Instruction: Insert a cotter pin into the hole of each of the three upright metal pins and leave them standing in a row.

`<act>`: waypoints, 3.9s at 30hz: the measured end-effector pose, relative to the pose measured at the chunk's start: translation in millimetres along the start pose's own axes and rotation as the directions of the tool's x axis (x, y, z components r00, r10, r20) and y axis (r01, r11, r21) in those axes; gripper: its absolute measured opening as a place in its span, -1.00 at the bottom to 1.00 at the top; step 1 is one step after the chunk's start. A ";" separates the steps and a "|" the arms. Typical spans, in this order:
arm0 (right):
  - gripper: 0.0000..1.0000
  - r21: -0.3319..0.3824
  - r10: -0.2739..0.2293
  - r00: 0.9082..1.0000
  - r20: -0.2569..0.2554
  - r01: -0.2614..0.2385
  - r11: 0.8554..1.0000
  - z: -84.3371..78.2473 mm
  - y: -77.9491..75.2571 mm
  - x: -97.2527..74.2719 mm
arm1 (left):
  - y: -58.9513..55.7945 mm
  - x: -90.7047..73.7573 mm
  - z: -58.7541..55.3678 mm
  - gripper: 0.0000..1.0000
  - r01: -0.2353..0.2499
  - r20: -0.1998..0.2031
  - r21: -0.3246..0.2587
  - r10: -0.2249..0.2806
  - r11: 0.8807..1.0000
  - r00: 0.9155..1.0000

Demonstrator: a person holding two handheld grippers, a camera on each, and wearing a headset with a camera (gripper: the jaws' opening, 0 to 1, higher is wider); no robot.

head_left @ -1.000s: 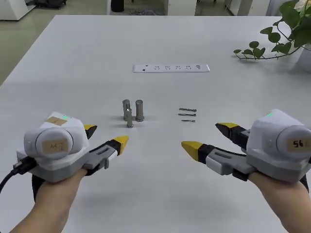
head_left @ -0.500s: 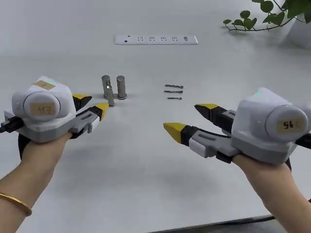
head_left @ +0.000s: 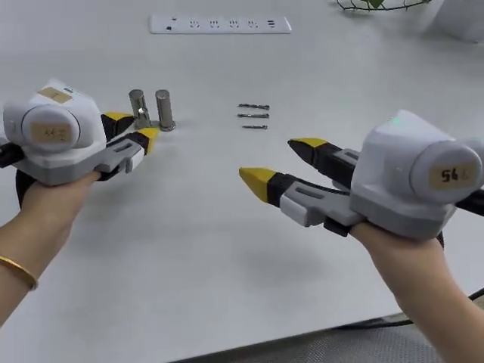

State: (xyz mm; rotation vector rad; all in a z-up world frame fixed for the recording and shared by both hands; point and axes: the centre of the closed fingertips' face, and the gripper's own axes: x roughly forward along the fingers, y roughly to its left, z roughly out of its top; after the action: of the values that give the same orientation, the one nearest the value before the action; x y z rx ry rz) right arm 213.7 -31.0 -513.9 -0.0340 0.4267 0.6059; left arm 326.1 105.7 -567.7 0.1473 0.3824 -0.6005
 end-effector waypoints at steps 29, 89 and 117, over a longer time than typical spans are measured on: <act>-0.10 0.042 -0.027 0.999 -0.025 0.028 0.999 -13.7 -6.2 -0.7 | 3.4 9.6 -9.5 -0.88 -0.013 -0.038 -0.024 0.012 1.000 0.999; 0.07 0.075 -0.033 0.998 -0.045 0.036 0.997 -21.3 -4.8 -20.8 | -62.1 -6.2 -15.9 -0.75 -0.072 -0.066 -0.031 0.070 0.997 0.995; -0.12 -0.120 0.109 0.958 -0.266 -0.145 0.982 -3.3 -70.2 44.1 | -61.7 -54.4 7.7 0.47 0.037 -0.033 -0.071 -0.040 0.997 0.999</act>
State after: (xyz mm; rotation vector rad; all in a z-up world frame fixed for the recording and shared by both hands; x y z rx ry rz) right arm 284.3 -65.2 -540.9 -0.2217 0.6428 0.7619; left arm 251.8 81.7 -540.8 0.0832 0.4397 -0.6222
